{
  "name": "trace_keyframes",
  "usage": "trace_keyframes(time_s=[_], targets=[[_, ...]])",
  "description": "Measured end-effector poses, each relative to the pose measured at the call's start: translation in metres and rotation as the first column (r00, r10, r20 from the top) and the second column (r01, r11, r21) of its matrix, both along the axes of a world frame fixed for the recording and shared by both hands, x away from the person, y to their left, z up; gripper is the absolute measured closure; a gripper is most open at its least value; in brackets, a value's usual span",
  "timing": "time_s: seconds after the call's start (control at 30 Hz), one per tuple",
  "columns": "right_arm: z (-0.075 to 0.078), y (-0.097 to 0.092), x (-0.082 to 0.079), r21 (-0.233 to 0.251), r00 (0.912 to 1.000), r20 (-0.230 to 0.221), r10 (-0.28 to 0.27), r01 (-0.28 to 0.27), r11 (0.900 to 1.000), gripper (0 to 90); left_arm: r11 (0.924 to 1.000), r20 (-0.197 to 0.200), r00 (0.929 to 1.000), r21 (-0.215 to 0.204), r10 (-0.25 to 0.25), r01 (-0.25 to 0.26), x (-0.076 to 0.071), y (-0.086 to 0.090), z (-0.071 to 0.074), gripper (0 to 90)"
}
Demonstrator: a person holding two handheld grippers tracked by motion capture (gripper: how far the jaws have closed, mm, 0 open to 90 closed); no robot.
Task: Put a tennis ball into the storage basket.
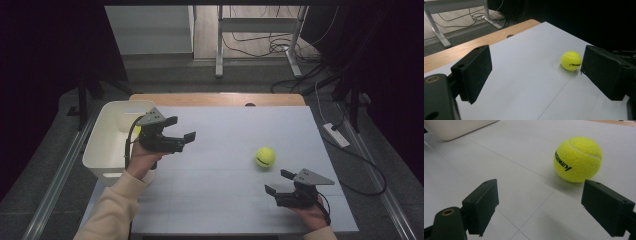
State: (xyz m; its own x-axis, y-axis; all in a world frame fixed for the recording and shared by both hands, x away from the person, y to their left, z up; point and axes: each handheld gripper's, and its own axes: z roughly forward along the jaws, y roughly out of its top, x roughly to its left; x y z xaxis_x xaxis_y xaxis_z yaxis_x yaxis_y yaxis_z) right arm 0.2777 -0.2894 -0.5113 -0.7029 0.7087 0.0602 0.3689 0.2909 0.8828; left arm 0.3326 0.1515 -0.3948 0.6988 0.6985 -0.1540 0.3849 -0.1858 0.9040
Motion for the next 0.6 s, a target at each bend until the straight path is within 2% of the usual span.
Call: trace_keyframes(time_s=[0.6], targets=[[0.000, -0.001, 0.000, -0.005, 1.0000, 0.005, 0.005, -0.005, 1.0000, 14.2, 0.9988, -0.019, 0.9990, 0.029, -0.039, 0.040, 0.011, -0.032, -0.008, 10.8]])
